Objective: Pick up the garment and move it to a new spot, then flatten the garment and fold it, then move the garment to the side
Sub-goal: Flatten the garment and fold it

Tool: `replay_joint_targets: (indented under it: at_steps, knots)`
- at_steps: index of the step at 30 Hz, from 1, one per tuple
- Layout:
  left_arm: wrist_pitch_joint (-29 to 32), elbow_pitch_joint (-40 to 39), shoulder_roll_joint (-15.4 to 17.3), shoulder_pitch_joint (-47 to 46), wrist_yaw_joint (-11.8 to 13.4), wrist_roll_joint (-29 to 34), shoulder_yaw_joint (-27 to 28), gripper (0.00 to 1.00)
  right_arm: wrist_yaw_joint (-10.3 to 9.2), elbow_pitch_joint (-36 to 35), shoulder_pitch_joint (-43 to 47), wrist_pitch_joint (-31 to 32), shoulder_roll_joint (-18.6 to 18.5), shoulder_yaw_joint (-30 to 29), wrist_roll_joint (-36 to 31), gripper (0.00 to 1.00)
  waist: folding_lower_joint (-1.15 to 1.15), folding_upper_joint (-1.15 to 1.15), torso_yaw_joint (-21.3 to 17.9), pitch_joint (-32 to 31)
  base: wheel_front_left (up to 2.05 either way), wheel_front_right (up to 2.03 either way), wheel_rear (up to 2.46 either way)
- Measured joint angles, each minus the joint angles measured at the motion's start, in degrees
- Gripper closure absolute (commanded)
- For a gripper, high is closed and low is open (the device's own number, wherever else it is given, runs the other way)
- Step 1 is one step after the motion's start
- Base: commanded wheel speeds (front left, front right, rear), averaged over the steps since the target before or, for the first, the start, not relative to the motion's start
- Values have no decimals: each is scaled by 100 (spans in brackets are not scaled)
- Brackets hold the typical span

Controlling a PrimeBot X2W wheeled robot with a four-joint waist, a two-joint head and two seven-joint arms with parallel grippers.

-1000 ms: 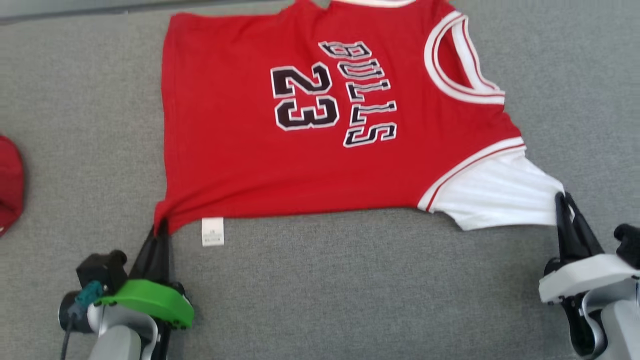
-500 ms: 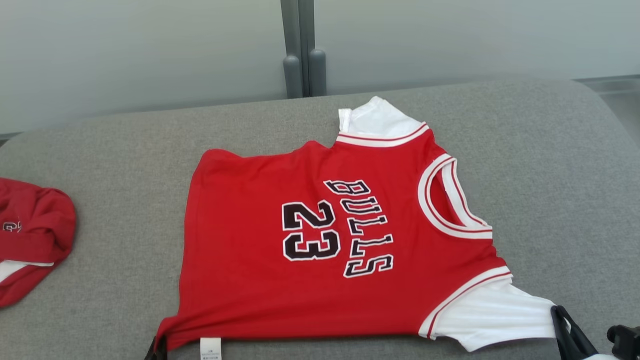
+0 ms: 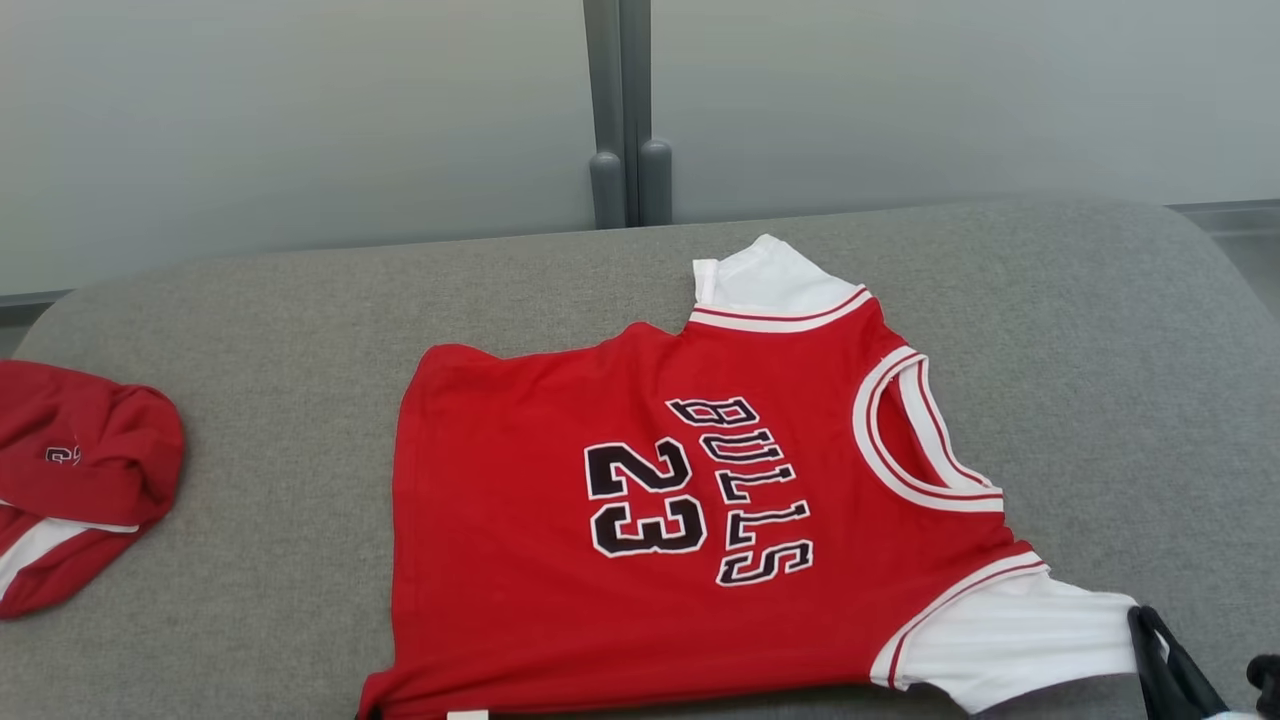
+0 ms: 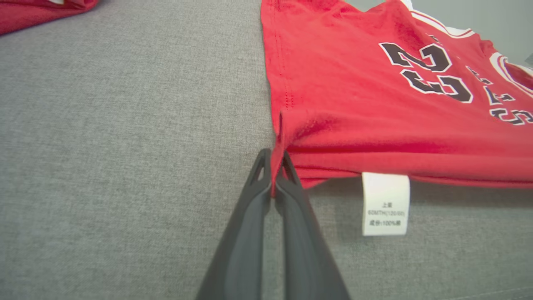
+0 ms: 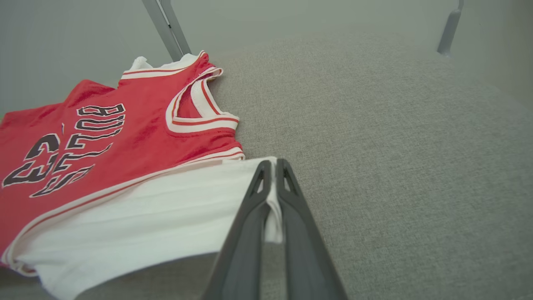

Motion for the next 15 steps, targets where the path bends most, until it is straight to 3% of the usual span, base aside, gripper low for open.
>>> replay_joint_targets:
  at_steps: [8,15]
  knots:
    - [0,-409,97,-397,14,-277,-248,100,-4,-229,-403,-1,26,30,-12,100,0,0,84,176,0,0,0]
    - [0,-115,126,-1163,16,-503,-542,100,-7,164,-1357,-1,38,172,-278,100,0,0,148,497,0,0,0]
